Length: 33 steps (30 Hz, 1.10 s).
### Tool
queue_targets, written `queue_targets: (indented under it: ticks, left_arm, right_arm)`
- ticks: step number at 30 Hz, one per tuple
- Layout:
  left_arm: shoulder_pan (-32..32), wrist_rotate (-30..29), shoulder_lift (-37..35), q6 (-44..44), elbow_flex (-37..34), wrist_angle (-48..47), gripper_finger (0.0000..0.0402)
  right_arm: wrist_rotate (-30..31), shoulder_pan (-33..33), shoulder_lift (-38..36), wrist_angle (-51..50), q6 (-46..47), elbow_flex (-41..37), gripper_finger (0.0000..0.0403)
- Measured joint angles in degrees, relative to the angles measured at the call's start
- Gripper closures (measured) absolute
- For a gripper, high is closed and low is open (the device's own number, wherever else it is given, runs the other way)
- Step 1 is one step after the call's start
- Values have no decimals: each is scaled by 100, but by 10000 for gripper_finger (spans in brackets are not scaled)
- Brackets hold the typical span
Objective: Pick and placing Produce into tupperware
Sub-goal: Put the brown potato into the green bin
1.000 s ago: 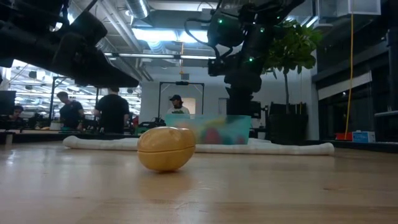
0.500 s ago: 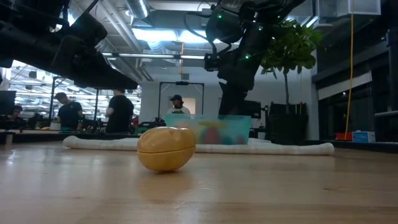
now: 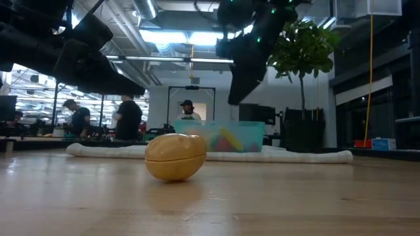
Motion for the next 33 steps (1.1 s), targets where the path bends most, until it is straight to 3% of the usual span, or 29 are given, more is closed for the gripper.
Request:
queue_targets:
  ticks: [3,9,18,27,33]
  left_arm:
    - [-1,0,-6,3,0,28,386]
    - [-328,-5,-204,47,-4,-12,400]
    - [-1235,0,-818,358,-4,23,378]
    - [-1865,-158,-1025,299,-1,-5,349]
    - [-1941,-210,-1025,171,-1,-8,289]
  right_arm:
    - [29,199,-354,430,1,-306,180]
    - [319,677,-1184,2369,-156,-1703,180]
    - [411,1179,-2209,4660,-282,-3386,180]
    - [414,1323,-2297,5660,-144,-3994,180]
    - [415,1349,-2297,5877,-156,-4004,180]
